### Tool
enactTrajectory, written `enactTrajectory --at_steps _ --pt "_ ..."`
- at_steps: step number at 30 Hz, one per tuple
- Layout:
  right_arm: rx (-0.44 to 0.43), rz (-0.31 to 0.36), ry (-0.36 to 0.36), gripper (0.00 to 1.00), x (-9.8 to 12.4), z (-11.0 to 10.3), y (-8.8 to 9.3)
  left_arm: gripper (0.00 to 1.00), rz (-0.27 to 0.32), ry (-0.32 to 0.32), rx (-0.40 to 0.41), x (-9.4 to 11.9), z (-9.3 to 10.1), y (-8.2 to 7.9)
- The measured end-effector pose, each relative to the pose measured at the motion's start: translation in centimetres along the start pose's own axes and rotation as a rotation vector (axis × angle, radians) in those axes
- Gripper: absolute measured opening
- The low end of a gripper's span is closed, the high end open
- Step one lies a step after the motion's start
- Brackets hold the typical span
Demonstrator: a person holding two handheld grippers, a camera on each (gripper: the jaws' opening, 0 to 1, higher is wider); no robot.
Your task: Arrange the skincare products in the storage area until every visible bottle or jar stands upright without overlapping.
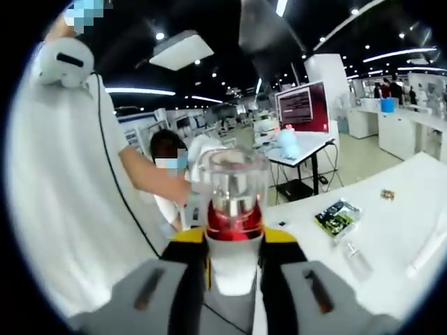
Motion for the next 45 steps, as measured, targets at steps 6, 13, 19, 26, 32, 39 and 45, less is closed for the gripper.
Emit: enactTrajectory --at_steps 6,13,19,26,32,39,45 --pt "-0.02 -0.043 -0.029 0.28 -0.4 -0.2 0.4 0.32 -0.08 -0.006 -0.052 0.0 0.6 0.5" --pt "-0.058 -0.112 -0.038 0.29 -0.7 -0.1 0.0 0.31 -0.083 -0.011 -0.028 0.3 0.6 0.6" --pt "-0.065 -0.179 -0.019 0.3 -0.9 -0.2 0.1 0.31 -0.095 -0.021 -0.019 0.4 0.6 1.0" --pt "-0.046 -0.259 -0.019 0.3 -0.8 -0.4 0.2 0.31 -0.096 -0.037 -0.006 0.3 0.9 1.8" --pt "-0.039 -0.269 -0.029 0.3 -0.2 -0.4 -0.8 0.31 -0.078 -0.053 0.001 0.7 1.2 1.8" --pt "0.019 -0.381 -0.043 0.3 -0.2 -0.5 -1.0 0.31 -0.09 -0.077 -0.011 0.5 1.3 2.5" --pt "0.048 -0.483 -0.065 0.36 -0.4 -0.4 -0.9 0.31 -0.126 -0.099 -0.017 0.6 1.1 2.9"
Point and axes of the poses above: the point that each gripper's makers call its tool centre point, and the gripper's own axes: x roughly backward along the fingers, z roughly to its right, y roughly out of its underside, the point moved 9 cm from there along x, roughly backward along the fingers, and after that the axes turned 2 degrees about -x, right-handed, at the moved point
